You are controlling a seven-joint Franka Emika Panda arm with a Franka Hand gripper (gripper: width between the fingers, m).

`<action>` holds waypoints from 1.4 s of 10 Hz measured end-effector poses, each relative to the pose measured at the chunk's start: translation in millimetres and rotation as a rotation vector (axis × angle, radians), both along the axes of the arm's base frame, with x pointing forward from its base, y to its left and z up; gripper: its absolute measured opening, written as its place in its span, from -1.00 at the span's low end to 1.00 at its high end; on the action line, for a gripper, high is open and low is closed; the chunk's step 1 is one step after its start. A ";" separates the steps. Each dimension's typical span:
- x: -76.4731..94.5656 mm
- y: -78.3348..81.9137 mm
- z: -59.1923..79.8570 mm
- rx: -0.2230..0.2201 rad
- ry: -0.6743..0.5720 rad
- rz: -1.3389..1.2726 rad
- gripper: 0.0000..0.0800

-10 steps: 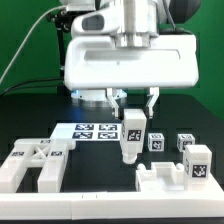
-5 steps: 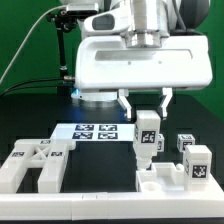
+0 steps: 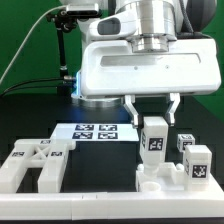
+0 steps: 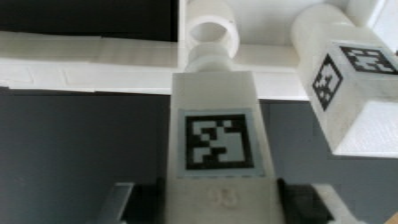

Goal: Assemble chair

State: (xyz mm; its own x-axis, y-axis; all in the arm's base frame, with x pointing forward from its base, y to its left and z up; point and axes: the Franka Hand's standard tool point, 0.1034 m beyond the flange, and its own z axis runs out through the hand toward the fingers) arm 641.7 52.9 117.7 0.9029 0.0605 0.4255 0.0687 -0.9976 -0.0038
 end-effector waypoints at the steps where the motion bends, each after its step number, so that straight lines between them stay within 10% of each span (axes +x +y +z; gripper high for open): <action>1: -0.7 -0.3 -2.5 -0.001 0.003 0.000 -0.28; 14: -0.8 -0.2 -27.9 -0.023 -0.045 0.001 -0.28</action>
Offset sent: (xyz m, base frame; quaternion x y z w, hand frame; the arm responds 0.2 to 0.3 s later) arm -0.0022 0.0033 -0.0116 -0.0033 0.0207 0.0041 0.9998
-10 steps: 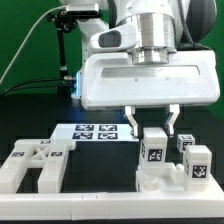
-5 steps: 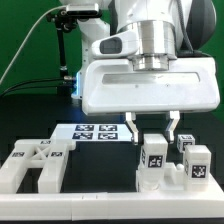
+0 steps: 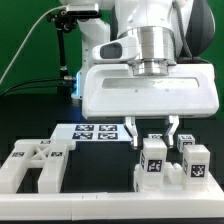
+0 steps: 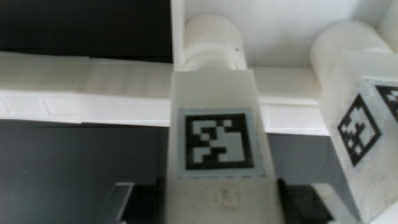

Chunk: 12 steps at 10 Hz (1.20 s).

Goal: Assemble chair

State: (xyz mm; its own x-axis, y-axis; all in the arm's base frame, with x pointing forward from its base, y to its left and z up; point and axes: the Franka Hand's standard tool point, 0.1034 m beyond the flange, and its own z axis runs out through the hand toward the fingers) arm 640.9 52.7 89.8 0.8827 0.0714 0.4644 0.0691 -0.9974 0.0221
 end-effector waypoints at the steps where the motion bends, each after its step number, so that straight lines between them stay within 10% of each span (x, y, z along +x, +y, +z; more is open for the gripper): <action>1: -0.1 -1.5 0.0 -0.001 0.002 0.000 -0.28; 2: -0.2 -1.4 -0.2 -0.001 0.003 0.000 -0.28; 5: -0.3 -1.4 -0.5 -0.001 0.003 0.000 0.53; 12: 0.6 -2.1 1.4 0.018 0.073 -0.013 0.62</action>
Offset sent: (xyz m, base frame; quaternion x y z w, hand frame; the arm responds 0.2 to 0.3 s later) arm 0.0000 0.0000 0.0000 0.0000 0.0000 0.0000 1.0000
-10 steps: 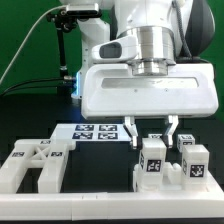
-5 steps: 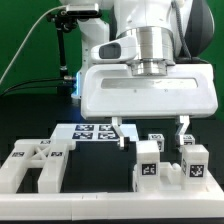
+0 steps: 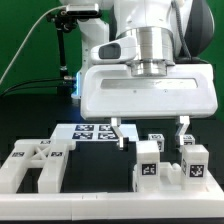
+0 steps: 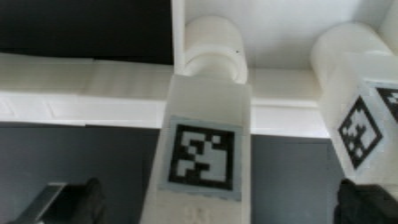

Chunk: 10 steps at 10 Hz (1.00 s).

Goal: Assemble chair

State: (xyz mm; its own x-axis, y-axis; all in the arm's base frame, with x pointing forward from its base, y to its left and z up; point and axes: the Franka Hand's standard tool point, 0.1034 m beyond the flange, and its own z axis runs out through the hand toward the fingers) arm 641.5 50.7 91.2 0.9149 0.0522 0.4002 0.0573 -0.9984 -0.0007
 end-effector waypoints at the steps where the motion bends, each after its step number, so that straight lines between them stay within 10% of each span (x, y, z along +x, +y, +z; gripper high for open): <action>1: 7.2 2.1 7.6 0.022 0.056 -0.012 0.62; 10: 14.3 -11.0 -10.7 0.051 0.373 -0.061 0.56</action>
Offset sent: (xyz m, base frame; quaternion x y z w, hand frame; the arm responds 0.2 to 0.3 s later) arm 0.0128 -0.0018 -0.0083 -0.0079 -0.1989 0.0234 0.9797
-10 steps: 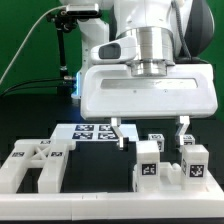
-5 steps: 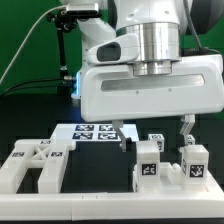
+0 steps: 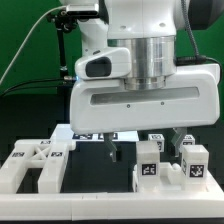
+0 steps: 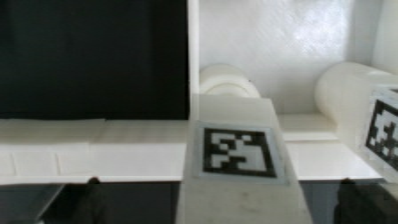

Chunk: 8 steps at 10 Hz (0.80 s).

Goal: Assemble chair

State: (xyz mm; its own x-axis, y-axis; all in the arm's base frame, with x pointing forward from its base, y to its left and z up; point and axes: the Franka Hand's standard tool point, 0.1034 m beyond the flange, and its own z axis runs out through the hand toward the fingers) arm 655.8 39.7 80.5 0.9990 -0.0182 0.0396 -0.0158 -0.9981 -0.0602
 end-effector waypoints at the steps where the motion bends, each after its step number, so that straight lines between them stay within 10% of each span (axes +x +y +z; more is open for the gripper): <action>1: 0.0 0.2 0.0 0.002 0.002 -0.035 0.56; 4: 0.0 0.9 -0.1 0.013 0.015 -0.250 -0.28; 8: -1.7 3.8 -1.8 0.037 -0.015 -0.654 -0.28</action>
Offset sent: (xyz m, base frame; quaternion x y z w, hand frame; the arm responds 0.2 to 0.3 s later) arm 0.0000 0.0000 0.0000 0.0000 0.0000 0.1296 0.9916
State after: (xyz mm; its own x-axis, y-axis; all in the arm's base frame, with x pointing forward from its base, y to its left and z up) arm 654.1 43.4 78.7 0.7810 -0.6232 0.0415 -0.6174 -0.7804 -0.0994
